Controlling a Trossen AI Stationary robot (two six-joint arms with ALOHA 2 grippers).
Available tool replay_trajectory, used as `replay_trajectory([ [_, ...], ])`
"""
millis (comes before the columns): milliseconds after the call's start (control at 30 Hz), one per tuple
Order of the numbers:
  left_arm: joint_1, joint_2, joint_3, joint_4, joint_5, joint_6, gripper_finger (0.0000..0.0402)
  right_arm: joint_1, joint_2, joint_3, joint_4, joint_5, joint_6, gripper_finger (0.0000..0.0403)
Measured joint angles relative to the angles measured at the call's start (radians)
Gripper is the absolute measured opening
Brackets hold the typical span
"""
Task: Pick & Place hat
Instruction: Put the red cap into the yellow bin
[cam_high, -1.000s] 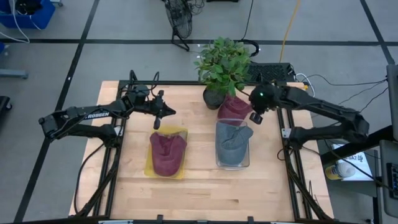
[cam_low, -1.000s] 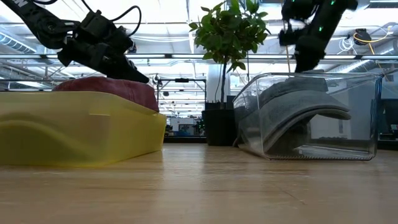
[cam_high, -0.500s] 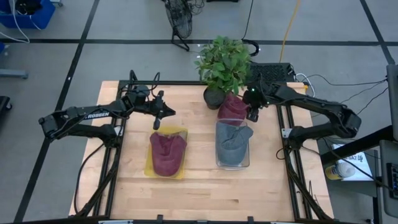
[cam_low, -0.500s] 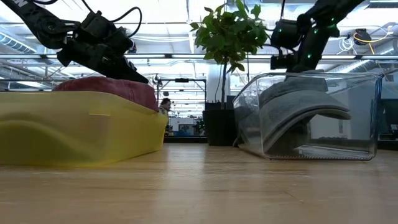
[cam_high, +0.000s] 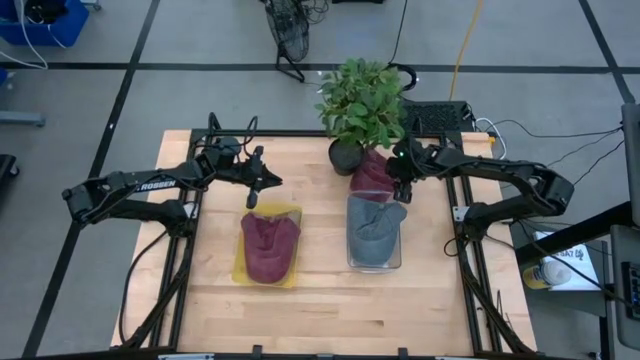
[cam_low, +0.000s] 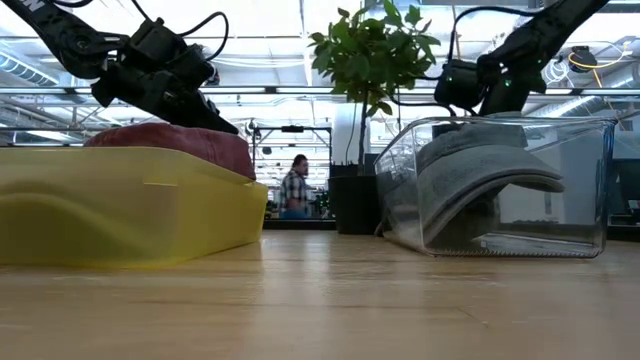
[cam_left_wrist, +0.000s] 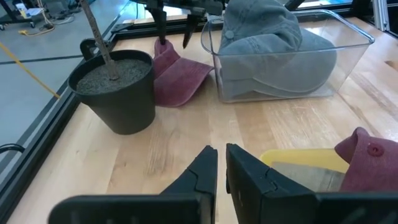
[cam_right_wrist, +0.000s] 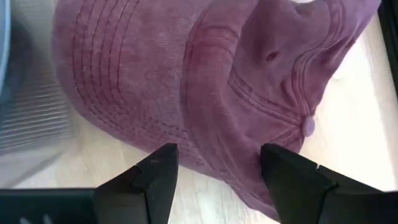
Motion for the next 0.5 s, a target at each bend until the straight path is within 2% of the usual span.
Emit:
replay_trajectory([
  [133, 0.000, 0.000, 0.000, 0.000, 0.000, -0.001, 0.0042, 0.000, 0.000, -0.034, 0.030, -0.004, -0.001, 0.0209],
  [267, 0.000, 0.000, 0.000, 0.000, 0.000, -0.002, 0.0042, 0.000, -0.001, -0.056, 0.038, -0.001, -0.001, 0.0188],
  [367, 0.000, 0.000, 0.000, 0.001, 0.000, -0.008, 0.0042, 0.001, -0.001, -0.069, 0.049, 0.001, -0.001, 0.0153],
  [500, 0.000, 0.000, 0.000, 0.001, 0.000, -0.023, 0.0042, 0.001, -0.001, -0.076, 0.056, 0.004, -0.001, 0.0082],
])
